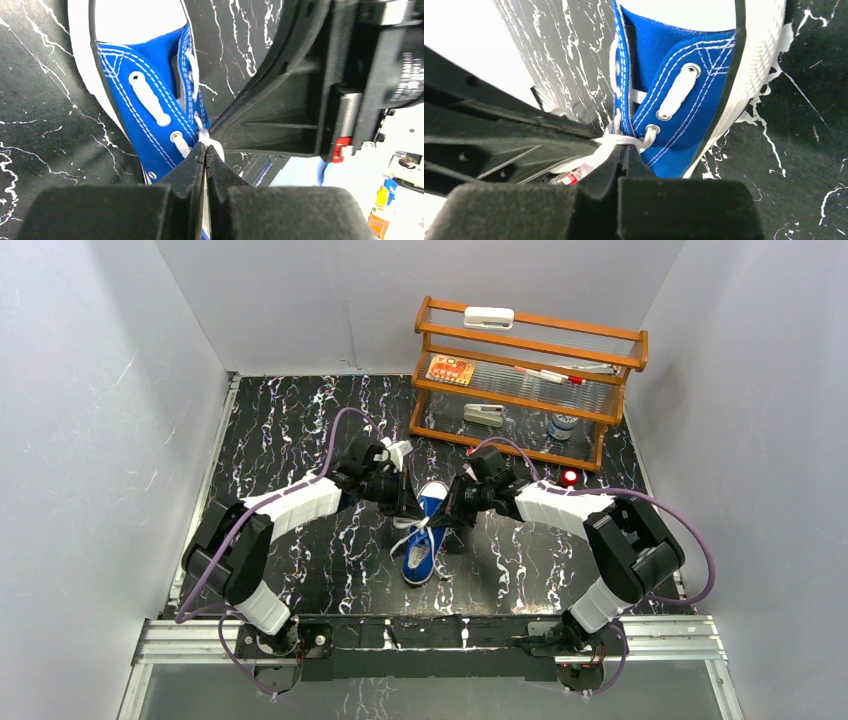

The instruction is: Tie the shoes

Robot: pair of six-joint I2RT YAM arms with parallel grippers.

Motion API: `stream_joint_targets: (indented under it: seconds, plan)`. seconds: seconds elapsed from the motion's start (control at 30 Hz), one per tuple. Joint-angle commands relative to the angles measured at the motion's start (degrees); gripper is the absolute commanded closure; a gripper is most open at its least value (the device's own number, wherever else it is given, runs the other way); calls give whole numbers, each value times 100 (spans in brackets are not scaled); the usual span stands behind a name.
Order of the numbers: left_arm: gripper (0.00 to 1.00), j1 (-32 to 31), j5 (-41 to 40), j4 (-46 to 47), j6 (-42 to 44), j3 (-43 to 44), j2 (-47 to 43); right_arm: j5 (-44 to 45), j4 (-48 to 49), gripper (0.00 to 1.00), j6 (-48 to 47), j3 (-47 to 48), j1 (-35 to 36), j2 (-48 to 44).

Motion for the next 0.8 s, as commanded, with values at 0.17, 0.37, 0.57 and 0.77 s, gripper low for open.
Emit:
stream_joint_targets:
  seconds: [0.17,0.37,0.57,0.77]
  plan:
    - [100,-14,-48,157,-6,267,-250,67,-279,100,-177,176,29,102]
    - [100,-14,152,80,92,264,-135,-44,-168,100,-337,354,25,271]
    - [92,-14,360,-278,339,344,107,-122,-51,100,-340,292,27,187]
    - [79,-14,358,-279,371,328,119,-188,-26,100,-345,271,62,142]
